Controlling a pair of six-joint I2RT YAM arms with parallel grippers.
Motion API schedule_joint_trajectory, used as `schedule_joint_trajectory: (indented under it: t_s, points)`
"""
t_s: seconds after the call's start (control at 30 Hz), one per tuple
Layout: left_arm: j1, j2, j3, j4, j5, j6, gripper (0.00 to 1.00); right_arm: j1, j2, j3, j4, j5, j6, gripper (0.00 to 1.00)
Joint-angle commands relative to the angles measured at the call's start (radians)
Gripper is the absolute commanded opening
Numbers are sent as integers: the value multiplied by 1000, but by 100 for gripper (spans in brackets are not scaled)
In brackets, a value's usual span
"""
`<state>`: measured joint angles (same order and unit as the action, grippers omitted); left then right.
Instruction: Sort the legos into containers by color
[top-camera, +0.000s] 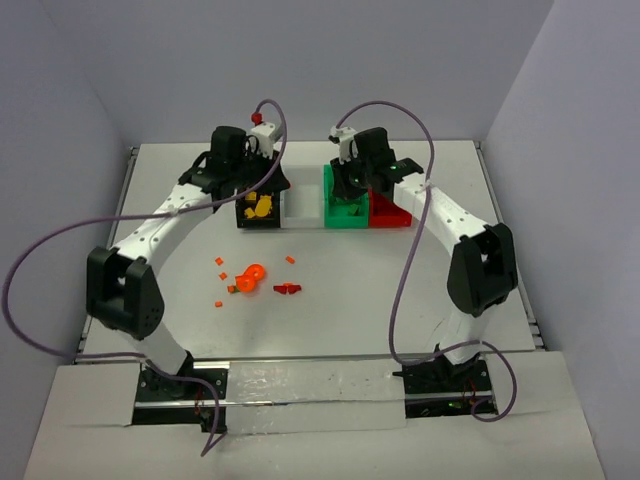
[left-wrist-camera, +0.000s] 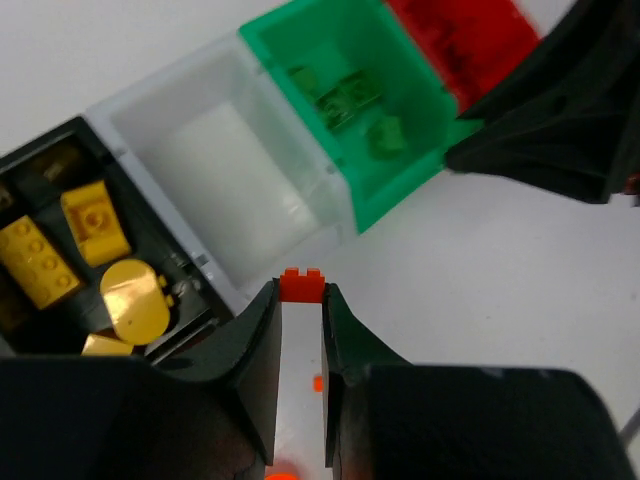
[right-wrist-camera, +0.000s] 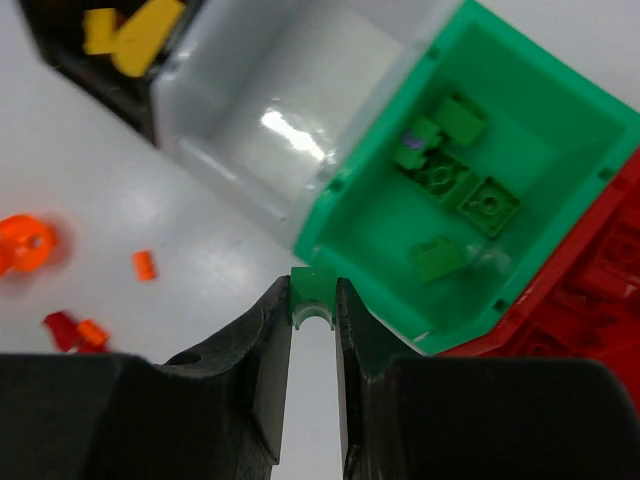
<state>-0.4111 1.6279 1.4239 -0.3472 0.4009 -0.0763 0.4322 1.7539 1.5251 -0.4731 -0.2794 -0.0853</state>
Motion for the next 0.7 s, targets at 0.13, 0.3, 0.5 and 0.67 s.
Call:
schedule_joint_trajectory:
  t_s: [0.13,0.3,0.5,0.67]
  points:
    - [-25,313,317,23,-217,-6,0,-34,172,133,119,232,20,0]
    - [-37,452,455,-10,-223,-9,0,-50,250,167,145,256,44,0]
    - [-43,536,497,-27,-242,-11,0,-58,298,189,165,267,47,5]
    - [-44,560,510,-40,-239,-8,9,-70,342,237,152,269,56,21]
